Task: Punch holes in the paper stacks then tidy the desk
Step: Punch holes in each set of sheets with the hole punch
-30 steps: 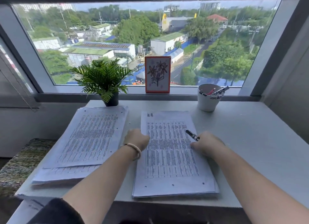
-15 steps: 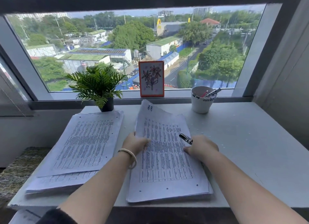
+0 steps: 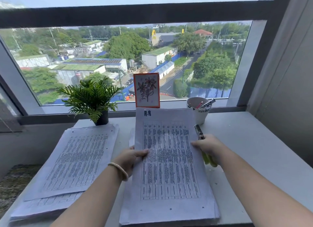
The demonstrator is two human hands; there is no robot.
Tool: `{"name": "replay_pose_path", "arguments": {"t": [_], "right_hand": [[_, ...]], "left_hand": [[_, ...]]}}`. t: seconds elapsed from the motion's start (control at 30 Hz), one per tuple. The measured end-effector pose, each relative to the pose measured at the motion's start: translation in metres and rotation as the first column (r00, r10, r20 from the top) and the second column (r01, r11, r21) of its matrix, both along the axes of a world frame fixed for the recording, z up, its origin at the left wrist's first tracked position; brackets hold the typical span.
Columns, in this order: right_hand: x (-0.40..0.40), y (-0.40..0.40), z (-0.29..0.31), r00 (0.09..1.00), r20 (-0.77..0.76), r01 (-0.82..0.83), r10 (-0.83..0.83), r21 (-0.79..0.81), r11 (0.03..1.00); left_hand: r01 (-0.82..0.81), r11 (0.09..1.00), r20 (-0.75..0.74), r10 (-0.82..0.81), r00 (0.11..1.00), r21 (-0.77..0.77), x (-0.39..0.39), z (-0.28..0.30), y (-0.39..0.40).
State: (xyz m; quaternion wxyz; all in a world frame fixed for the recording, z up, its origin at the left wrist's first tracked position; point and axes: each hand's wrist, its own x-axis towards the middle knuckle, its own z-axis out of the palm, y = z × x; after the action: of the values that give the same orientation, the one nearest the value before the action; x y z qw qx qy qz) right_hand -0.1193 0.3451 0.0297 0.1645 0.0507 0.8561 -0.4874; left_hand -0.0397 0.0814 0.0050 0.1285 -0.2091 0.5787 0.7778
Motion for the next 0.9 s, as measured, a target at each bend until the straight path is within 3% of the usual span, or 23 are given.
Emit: {"name": "replay_pose_path", "arguments": {"t": [0.13,0.23,0.3,0.4,0.6,0.77,0.9], "right_hand": [[-0.001,0.012,-0.002,0.996,0.089,-0.027,0.031,-0.04,0.999],[-0.001,0.016,-0.002,0.99,0.105,-0.097,0.095,0.014,0.995],[-0.002,0.021,0.0,0.992,0.054,-0.117,0.11,0.144,0.983],[-0.009,0.036,0.007,0.994,-0.014,-0.097,0.111,0.386,0.918],[-0.021,0.05,0.016,0.997,-0.018,-0.047,0.071,0.587,0.808],[-0.034,0.042,0.001,0.996,-0.056,-0.023,0.067,0.578,0.816],[-0.039,0.043,-0.003,0.997,-0.057,-0.013,0.044,0.453,0.892]], "left_hand": [[0.138,0.99,0.062,-0.139,0.988,0.012,-0.005,0.005,0.005],[0.112,0.987,0.066,-0.106,0.992,-0.111,-0.013,-0.007,0.012],[0.058,0.98,0.03,-0.053,0.998,-0.19,-0.014,-0.016,0.016],[0.012,0.985,0.008,-0.011,1.0,-0.173,-0.01,-0.023,0.02],[0.062,0.992,-0.02,-0.065,0.998,-0.109,-0.005,-0.022,0.02],[0.092,0.993,-0.03,-0.095,0.995,-0.075,-0.002,-0.022,0.017],[0.075,0.993,-0.034,-0.078,0.996,-0.095,-0.002,-0.022,0.019]]}}
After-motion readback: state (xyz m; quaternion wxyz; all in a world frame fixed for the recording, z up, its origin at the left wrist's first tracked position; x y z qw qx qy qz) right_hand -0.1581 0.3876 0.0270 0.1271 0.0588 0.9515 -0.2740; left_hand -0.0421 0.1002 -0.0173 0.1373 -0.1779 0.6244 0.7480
